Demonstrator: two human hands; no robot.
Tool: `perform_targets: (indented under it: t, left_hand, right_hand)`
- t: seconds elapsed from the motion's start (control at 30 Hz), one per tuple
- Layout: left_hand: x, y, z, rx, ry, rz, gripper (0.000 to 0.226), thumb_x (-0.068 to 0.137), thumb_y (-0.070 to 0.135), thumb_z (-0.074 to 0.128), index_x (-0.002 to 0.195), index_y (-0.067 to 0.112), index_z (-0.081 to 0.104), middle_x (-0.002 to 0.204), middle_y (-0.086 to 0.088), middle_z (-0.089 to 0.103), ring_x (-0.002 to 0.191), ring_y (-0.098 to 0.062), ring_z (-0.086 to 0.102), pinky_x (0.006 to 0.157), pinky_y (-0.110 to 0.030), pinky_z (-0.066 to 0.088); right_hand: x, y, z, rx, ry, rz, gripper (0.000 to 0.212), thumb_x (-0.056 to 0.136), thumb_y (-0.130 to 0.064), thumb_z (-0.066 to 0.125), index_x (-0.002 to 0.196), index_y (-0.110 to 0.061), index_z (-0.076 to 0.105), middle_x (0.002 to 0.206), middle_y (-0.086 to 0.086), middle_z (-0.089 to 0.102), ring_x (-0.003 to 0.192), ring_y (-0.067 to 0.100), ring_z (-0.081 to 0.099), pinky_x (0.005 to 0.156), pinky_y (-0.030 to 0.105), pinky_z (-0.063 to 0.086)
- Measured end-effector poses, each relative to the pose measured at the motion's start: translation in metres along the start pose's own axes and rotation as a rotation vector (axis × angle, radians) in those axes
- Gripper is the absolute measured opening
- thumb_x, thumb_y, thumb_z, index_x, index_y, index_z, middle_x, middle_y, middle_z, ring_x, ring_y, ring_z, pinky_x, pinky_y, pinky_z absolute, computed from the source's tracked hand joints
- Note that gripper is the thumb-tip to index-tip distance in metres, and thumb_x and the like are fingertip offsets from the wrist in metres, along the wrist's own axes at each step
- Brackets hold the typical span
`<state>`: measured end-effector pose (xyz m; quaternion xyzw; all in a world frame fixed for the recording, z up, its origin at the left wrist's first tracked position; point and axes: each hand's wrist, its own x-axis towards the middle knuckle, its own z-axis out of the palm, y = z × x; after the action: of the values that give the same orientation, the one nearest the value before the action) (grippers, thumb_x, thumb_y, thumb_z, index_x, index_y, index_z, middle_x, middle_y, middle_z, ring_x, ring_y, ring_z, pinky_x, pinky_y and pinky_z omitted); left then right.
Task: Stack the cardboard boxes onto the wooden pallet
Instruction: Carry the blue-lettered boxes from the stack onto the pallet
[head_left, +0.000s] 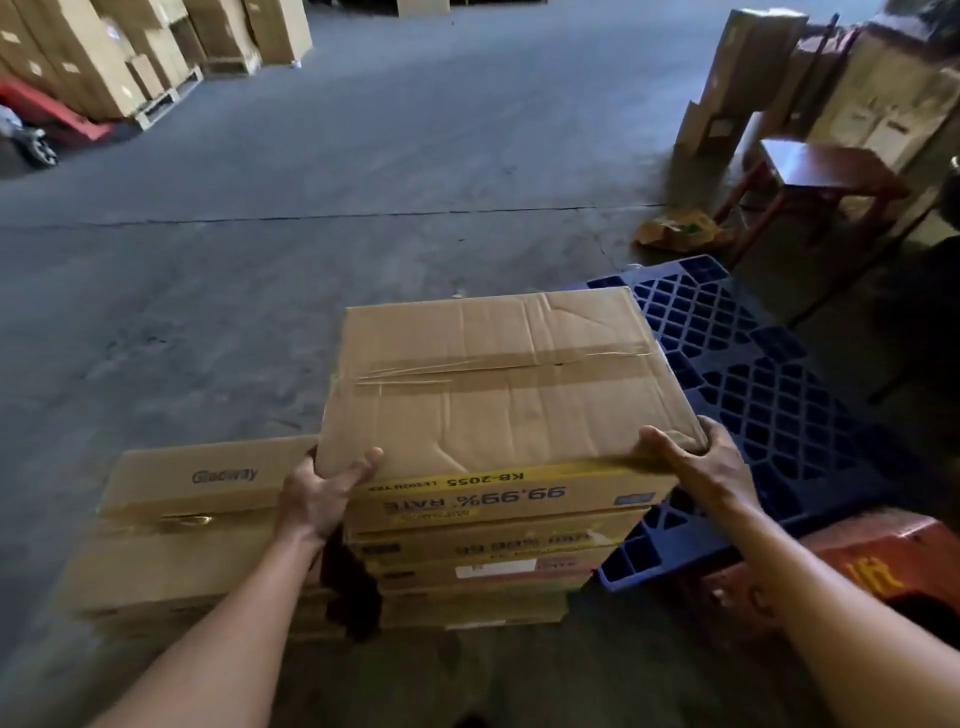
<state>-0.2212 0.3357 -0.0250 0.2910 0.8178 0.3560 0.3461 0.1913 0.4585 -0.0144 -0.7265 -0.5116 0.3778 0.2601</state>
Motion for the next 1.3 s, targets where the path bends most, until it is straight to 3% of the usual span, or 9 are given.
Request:
perform_targets:
  t: [0.13, 0.4, 0.53, 0.67, 0.77, 0.83, 0.9, 1.13, 1.3]
  left_hand:
    - [0.008, -0.002, 0.006, -0.227, -0.061, -0.038, 0.087, 0.039, 0.079, 0.081, 0.103, 0.023, 0.067, 0.109, -0.01, 0.072, 0.102, -0.035, 0.067, 0.093, -0.054, 0.054]
    - [-0.014, 0.019, 0.009, -0.362, -0.022, 0.055, 0.098, 0.046, 0.067, 0.082, 0.134, 0.033, 0.056, 0.119, -0.001, 0.065, 0.108, -0.027, 0.061, 0.091, -0.053, 0.054]
    - [-0.051, 0.015, 0.007, -0.439, 0.05, 0.035, 0.106, 0.043, 0.067, 0.088, 0.136, 0.032, 0.054, 0.124, -0.007, 0.064, 0.111, -0.032, 0.062, 0.092, -0.056, 0.055]
    - [-0.121, 0.01, 0.002, -0.452, 0.241, 0.039, 0.118, 0.035, 0.073, 0.087, 0.14, 0.033, 0.051, 0.122, -0.004, 0.064, 0.107, -0.028, 0.063, 0.076, -0.039, 0.058]
    - [-0.186, 0.003, -0.004, -0.472, 0.435, 0.03, 0.129, 0.034, 0.072, 0.087, 0.149, 0.04, 0.038, 0.132, 0.003, 0.056, 0.118, -0.025, 0.056, 0.09, -0.037, 0.052]
    - [-0.231, -0.004, -0.009, -0.515, 0.509, 0.017, 0.125, 0.039, 0.067, 0.089, 0.149, 0.045, 0.034, 0.138, 0.0, 0.055, 0.12, -0.029, 0.058, 0.097, -0.053, 0.051]
    - [-0.276, -0.011, -0.016, -0.549, 0.562, 0.006, 0.119, 0.042, 0.065, 0.09, 0.147, 0.048, 0.035, 0.132, -0.002, 0.063, 0.108, -0.032, 0.066, 0.085, -0.061, 0.056]
    - [-0.442, -0.056, -0.046, -0.545, 0.801, -0.086, 0.122, 0.049, 0.066, 0.087, 0.152, 0.046, 0.025, 0.138, -0.011, 0.052, 0.11, -0.039, 0.06, 0.072, -0.056, 0.061]
    - [-0.573, -0.107, -0.048, -0.637, 0.987, -0.11, 0.108, 0.056, 0.047, 0.085, 0.149, 0.05, 0.03, 0.155, -0.009, 0.033, 0.126, -0.043, 0.05, 0.075, -0.061, 0.058]
  right_hand:
    - [0.017, -0.004, -0.003, 0.129, -0.035, 0.021, 0.101, 0.062, -0.069, 0.078, 0.147, -0.024, 0.046, 0.135, 0.007, 0.061, 0.117, 0.027, 0.061, 0.1, 0.048, 0.051]
    - [0.024, -0.014, -0.001, 0.392, -0.14, 0.043, 0.091, 0.059, -0.057, 0.084, 0.142, -0.045, 0.048, 0.121, 0.006, 0.064, 0.094, 0.04, 0.071, 0.064, 0.046, 0.056]
    - [0.027, -0.018, -0.019, 0.369, -0.236, -0.026, 0.088, 0.06, -0.058, 0.081, 0.14, -0.046, 0.047, 0.107, 0.002, 0.068, 0.081, 0.031, 0.072, 0.066, 0.053, 0.058]
    - [0.023, -0.02, -0.036, 0.353, -0.374, -0.126, 0.085, 0.069, -0.051, 0.083, 0.144, -0.042, 0.045, 0.106, 0.009, 0.069, 0.067, 0.024, 0.063, 0.053, 0.037, 0.051]
    - [0.007, -0.028, -0.049, 0.322, -0.468, -0.229, 0.082, 0.072, -0.053, 0.083, 0.144, -0.041, 0.045, 0.108, 0.007, 0.068, 0.064, 0.022, 0.065, 0.053, 0.039, 0.056]
    - [-0.01, -0.035, -0.058, 0.317, -0.519, -0.287, 0.086, 0.071, -0.055, 0.083, 0.146, -0.039, 0.044, 0.114, 0.001, 0.064, 0.075, 0.026, 0.07, 0.058, 0.047, 0.061]
    - [-0.031, -0.042, -0.064, 0.317, -0.576, -0.346, 0.091, 0.067, -0.06, 0.083, 0.146, -0.04, 0.044, 0.121, -0.001, 0.059, 0.09, 0.029, 0.069, 0.067, 0.054, 0.062]
    - [-0.129, -0.057, -0.06, 0.312, -0.898, -0.464, 0.094, 0.068, -0.055, 0.079, 0.151, -0.038, 0.038, 0.152, 0.004, 0.042, 0.128, 0.033, 0.05, 0.101, 0.058, 0.05]
    - [-0.231, -0.047, -0.053, 0.254, -1.052, -0.595, 0.092, 0.073, -0.055, 0.076, 0.153, -0.036, 0.036, 0.154, 0.001, 0.041, 0.13, 0.034, 0.048, 0.1, 0.061, 0.05]
